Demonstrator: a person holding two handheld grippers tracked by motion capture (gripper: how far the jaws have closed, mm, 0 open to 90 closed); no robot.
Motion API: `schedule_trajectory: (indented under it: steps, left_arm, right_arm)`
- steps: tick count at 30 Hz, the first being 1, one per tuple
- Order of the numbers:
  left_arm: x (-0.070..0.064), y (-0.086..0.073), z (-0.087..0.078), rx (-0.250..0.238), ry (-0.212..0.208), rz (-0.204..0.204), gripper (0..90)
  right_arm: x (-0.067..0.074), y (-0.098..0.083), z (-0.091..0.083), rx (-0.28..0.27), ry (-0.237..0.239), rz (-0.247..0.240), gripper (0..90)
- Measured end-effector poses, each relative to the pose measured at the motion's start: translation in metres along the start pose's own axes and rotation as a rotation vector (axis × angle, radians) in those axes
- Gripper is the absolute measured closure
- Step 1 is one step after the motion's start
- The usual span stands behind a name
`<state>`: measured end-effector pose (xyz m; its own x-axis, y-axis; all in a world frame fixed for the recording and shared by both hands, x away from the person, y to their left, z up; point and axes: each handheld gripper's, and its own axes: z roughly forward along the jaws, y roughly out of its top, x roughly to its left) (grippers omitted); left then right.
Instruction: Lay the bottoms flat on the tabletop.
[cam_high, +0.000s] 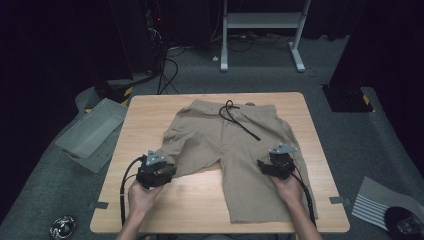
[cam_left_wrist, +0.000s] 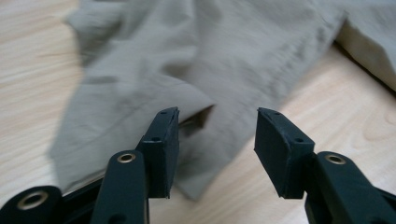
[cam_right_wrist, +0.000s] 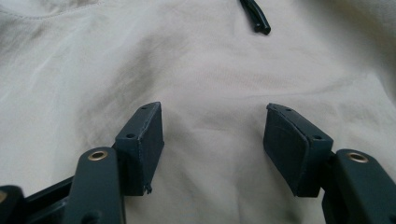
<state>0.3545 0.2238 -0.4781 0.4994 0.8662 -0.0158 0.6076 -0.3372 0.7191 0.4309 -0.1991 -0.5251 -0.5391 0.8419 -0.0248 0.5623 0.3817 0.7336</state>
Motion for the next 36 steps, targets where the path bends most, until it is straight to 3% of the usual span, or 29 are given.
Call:
schedule_trajectory:
  steps: [7,12,21,24,31,36]
  left_arm:
    - [-0.008,-0.004,0.022,0.043,-0.036,0.000,52.8]
    - [-0.018,-0.005,0.024,0.040,-0.083,0.012,53.2]
    - [-0.044,0.002,0.033,0.047,-0.166,0.082,47.6]
    - [-0.045,0.003,0.036,0.033,-0.139,0.096,46.4]
    - [-0.023,0.001,0.044,0.065,-0.008,0.057,45.7]
    - [-0.014,0.000,0.043,0.057,0.035,0.027,48.4]
  right_arm:
    - [0.000,0.000,0.000,0.000,0.000,0.000,37.6]
    - [0.000,0.000,0.000,0.000,0.000,0.001,37.6]
    - [0.000,0.000,0.000,0.000,0.000,0.000,37.6]
    - [0.000,0.000,0.000,0.000,0.000,0.001,37.6]
    - [0.000,0.000,0.000,0.000,0.000,0.000,37.5]
    - [0.000,0.000,0.000,-0.001,0.000,0.000,37.5]
